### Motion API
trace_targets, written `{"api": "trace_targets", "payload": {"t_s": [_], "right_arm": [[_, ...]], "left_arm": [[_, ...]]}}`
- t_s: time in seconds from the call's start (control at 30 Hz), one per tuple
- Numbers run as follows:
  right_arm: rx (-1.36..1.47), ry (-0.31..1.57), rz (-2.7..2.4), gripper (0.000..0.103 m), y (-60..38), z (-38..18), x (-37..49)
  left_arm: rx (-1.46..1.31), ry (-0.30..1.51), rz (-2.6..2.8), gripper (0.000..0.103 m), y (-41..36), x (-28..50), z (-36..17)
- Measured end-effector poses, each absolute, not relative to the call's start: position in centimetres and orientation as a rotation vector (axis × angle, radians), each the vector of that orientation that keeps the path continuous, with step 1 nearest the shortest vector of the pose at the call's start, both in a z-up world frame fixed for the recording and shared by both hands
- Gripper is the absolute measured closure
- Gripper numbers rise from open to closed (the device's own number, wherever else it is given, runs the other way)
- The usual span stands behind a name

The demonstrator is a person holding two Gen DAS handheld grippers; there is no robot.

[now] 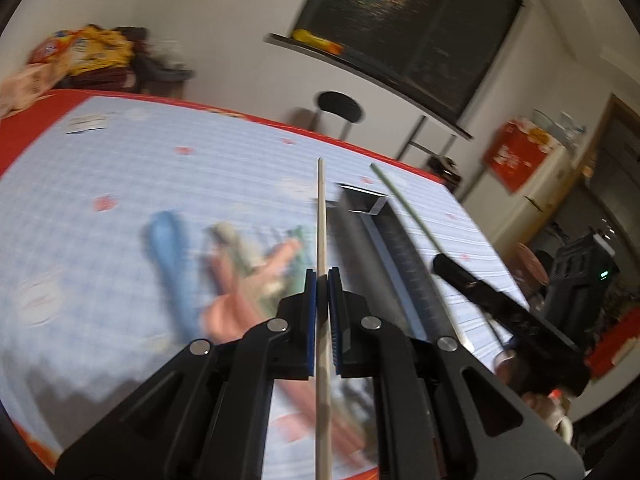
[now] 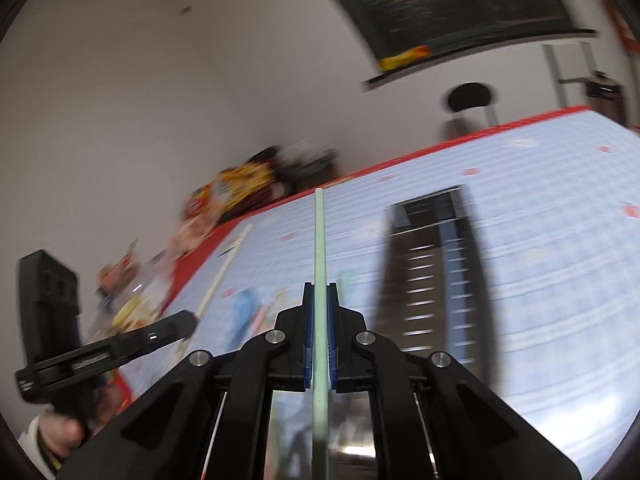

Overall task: Organize utensils
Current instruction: 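Carry both chopsticks over the steel caddy and lower them inside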

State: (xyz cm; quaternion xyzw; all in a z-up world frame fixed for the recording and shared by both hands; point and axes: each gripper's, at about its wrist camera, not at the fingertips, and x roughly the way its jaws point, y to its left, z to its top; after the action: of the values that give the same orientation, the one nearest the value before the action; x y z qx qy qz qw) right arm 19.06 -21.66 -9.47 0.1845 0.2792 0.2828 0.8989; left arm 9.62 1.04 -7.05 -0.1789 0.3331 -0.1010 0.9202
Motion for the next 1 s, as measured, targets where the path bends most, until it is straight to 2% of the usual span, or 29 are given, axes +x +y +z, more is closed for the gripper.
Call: {"api": "trace_targets", "payload": {"t_s": [0.33,0.6,0.87,0.97,1.0], "right_arm": [[0.485,0.678,0.394,0.097,-25.8,-12.5,21.7],[0.495,0.710,0.352,0.097,-25.9,-13.2,22.4],[0.500,0.735,0.356,0.097,-25.5,-13.5,22.9],[0.500,0.738,0.367,0.093,-25.3,-13.5,22.9],[0.500,0.736,0.373,0.090,-25.3,-13.5,22.9]], "left_arm": [[-0.511,0.776,-0.313,0.093,-6.3,17.3,-9.2],[-0.628,0.872,-0.287,0.093,-7.0,20.7,-12.6],[-0.608,0.882,-0.277,0.093,-7.5,21.7,-13.3],[-0.594,0.884,-0.279,0.093,-7.6,21.7,-13.1],[-0.589,0.884,-0.278,0.089,-7.6,21.7,-13.1]]}}
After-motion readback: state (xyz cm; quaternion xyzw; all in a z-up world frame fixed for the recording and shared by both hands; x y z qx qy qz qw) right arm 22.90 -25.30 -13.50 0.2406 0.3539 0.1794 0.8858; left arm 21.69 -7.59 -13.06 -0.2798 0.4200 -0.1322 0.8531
